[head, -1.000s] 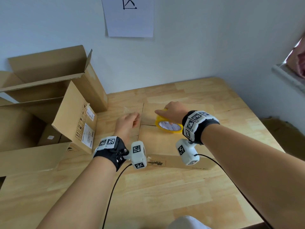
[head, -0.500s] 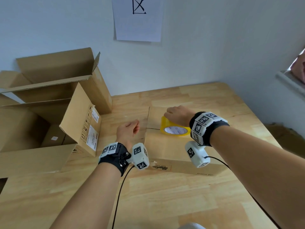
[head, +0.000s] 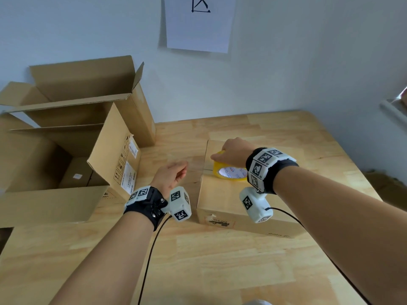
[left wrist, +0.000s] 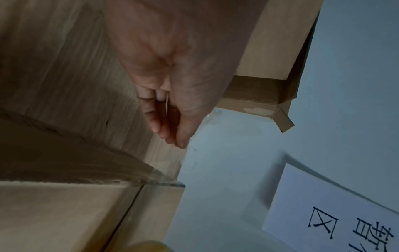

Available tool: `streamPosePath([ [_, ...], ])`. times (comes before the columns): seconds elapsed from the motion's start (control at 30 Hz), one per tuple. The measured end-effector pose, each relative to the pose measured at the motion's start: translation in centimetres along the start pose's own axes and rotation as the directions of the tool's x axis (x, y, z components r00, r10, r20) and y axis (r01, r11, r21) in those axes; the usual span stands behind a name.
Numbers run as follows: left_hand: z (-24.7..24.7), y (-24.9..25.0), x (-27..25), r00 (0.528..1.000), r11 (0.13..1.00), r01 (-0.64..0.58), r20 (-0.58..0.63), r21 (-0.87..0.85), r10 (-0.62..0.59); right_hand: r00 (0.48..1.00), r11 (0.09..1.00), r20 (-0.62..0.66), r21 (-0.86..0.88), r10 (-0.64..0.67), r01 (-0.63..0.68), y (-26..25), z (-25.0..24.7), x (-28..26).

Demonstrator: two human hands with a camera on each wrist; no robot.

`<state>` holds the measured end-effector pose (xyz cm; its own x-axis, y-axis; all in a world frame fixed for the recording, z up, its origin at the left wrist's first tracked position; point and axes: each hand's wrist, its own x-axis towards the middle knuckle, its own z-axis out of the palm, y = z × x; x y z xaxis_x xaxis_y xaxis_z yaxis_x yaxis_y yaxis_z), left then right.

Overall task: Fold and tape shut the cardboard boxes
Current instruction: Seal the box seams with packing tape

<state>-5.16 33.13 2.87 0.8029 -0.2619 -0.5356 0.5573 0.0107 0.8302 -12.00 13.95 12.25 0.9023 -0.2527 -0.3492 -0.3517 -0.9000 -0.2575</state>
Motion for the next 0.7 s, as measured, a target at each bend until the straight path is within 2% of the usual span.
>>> streamPosePath([
  [0.4,-0.5,-1.3,2.1,0.999,0.999,-0.018,0.029,0.032,0.017,0.999,0.994,0.039,-0.108,0.031,-0.027,-1.4,-0.2,0.6],
  [0.53,-0.4,-2.5,2.6,0.999,0.999,-0.048,0.000,0.018,0.048,0.998,0.993,0.044,-0.117,0.035,-0.029,-1.9,-0.1,0.9],
  [0.7,-0.3,-3.8,3.1,1.000,1.000,-0.004,0.021,-0.028,0.004,0.998,0.992,0.054,-0.122,0.045,-0.038,-2.4,0.0,1.4],
])
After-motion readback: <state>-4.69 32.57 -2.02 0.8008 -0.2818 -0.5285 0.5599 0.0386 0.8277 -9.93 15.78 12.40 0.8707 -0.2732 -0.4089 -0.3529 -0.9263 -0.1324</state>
